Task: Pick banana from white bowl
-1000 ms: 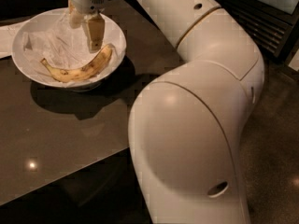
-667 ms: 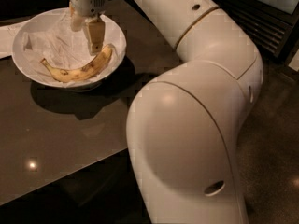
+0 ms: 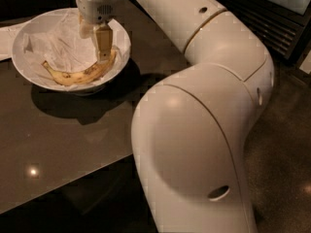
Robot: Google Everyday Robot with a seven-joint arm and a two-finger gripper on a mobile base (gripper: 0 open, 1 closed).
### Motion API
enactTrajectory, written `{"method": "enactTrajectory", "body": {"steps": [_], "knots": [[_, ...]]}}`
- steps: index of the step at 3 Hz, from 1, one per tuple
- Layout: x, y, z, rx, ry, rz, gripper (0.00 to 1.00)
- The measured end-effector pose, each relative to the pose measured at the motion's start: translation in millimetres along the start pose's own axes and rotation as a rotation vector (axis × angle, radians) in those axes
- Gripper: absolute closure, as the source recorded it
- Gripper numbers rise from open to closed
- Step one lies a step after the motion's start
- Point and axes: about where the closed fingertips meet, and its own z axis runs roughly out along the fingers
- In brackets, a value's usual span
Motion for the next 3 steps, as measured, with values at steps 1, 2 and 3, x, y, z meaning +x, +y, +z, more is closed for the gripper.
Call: {"method": "enactTrajectory", "body": {"steps": [1, 2, 3], "knots": [[2, 1, 7, -0.017, 0.002, 0.002, 0.33], [1, -1, 13, -0.028, 0.002, -0.009, 0.33], [1, -4, 19, -0.038, -0.002, -0.016, 0.34]]}}
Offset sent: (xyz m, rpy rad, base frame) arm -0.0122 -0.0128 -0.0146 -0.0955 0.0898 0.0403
